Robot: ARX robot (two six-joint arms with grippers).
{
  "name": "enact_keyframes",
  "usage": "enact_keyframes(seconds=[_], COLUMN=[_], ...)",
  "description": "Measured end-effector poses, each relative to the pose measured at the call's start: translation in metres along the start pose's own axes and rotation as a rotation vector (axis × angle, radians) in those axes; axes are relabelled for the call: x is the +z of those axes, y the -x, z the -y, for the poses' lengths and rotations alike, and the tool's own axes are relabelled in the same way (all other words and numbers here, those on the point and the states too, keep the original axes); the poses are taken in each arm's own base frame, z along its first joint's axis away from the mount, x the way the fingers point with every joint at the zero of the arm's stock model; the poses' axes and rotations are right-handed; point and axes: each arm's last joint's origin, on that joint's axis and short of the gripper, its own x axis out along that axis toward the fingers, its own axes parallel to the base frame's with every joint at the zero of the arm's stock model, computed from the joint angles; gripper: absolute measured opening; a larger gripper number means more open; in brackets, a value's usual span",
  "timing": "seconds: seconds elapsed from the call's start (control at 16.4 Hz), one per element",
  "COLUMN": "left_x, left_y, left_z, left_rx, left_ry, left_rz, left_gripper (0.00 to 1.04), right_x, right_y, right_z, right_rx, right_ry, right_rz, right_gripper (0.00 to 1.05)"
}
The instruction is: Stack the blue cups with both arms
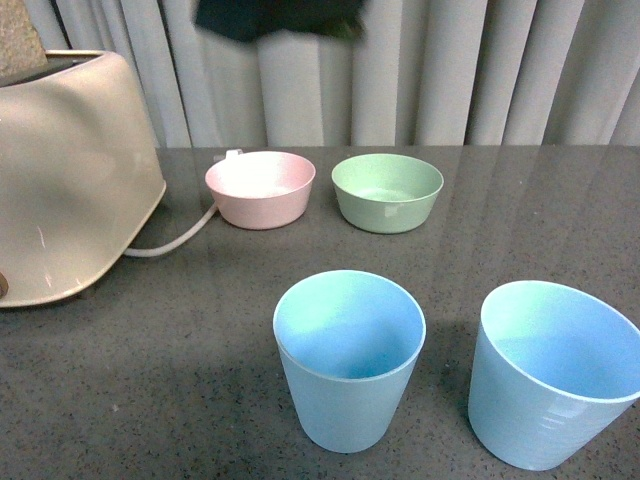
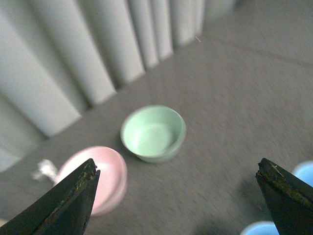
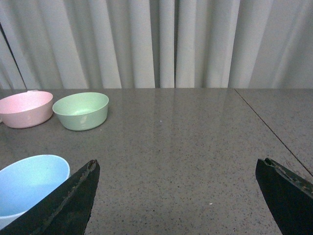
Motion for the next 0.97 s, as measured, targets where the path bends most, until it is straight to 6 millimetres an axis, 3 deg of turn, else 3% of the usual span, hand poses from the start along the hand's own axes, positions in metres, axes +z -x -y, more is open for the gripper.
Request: enact_keyframes(seconds=[0.12,0.24,0.43,0.55,0.73,0.85,0.91,0.97], left_x=[0.005,-0.002,-0.033,-0.063,-0.105,-0.122,-0.128,-0.135], left_y=[0.019,0.073,0.136,0.154,0.150,0.153,0.154,0.154], left_z=[-0.016,-0.035,-0.030,-0.008,0.008,0.019,0.022,0.026], left_rx=[0.099,0.332,0.512,0.737,0.741,0.745,0.746,0.746], left_ry=[0.062,0.144,0.211,0.260,0.279,0.274,0.274,0.275], left_rz=[0.088,0.243,0.292,0.246,0.201,0.215,0.222,0.216], left_gripper=[0.98,0.98,0.97,0.70,0.35,0.10,0.00,0.01], right_x=[0.000,0.000,0.000,0.000,0.000,0.000,0.000,0.000], right_y=[0.000,0.000,0.000,0.000,0.000,0.000,0.000,0.000], right_z=[0.000,0.000,0.000,0.000,0.000,0.000,0.000,0.000], right_rx=[0.000,0.000,0.000,0.000,0.000,0.000,0.000,0.000], right_ry=[0.000,0.000,0.000,0.000,0.000,0.000,0.000,0.000], right_rz=[0.000,0.000,0.000,0.000,0.000,0.000,0.000,0.000], right_gripper=[0.98,0.98,0.98,0.98,0.98,0.98,0.98,0.98])
